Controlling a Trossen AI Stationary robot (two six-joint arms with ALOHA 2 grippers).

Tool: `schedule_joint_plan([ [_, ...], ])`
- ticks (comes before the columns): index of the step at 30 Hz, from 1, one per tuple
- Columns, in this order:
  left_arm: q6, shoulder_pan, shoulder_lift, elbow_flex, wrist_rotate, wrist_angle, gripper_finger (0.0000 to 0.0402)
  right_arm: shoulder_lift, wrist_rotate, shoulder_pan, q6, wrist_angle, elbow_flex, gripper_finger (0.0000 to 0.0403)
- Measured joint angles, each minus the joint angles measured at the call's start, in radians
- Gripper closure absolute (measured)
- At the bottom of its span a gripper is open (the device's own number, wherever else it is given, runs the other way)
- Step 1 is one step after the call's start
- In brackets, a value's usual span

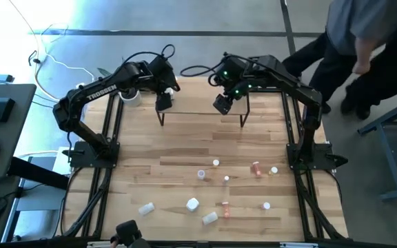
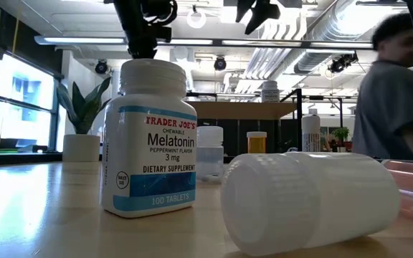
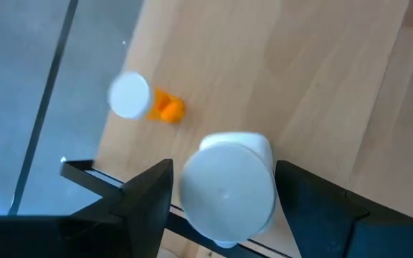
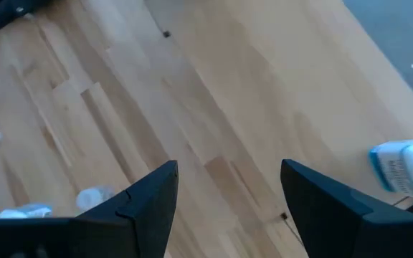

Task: Pick and place medicine bottles onto shelf by color
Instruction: Put the left white supplement bottle on the shelf, then put the right white pill bottle on the shelf

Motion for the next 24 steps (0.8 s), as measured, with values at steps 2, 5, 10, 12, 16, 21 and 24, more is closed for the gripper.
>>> schedule_joint_plan([
  [2, -0.005, 0.0, -0.001, 0.022, 0.003, -0.002, 0.0165, 0.0, 0.0, 0.016, 0.0, 0.0, 0.0, 0.0165],
  [5, -0.005, 0.0, -0.001, 0.058, 0.005, -0.026, 0.0165, 0.0, 0.0, 0.038, -0.001, 0.0, 0.0, 0.0165],
  [10, -0.006, -0.001, -0.001, 0.111, 0.005, -0.09, 0.0165, 0.0, 0.005, 0.068, -0.013, 0.0, -0.009, 0.0165],
  [12, -0.008, 0.0, -0.008, 0.118, 0.023, -0.112, 0.0165, 0.001, 0.005, 0.078, -0.029, -0.013, -0.02, 0.0165],
  [16, -0.048, -0.002, -0.041, 0.119, 0.138, -0.149, 0.0165, 0.001, 0.007, 0.099, -0.05, -0.022, -0.068, 0.0165],
  [21, -0.092, -0.005, -0.126, 0.051, 0.25, -0.132, 0.0165, 0.001, 0.027, 0.13, -0.066, -0.018, -0.136, 0.0165],
  [24, -0.124, -0.016, -0.183, -0.015, 0.24, -0.103, 0.0165, 0.001, 0.054, 0.149, -0.064, -0.013, -0.175, 0.0165],
])
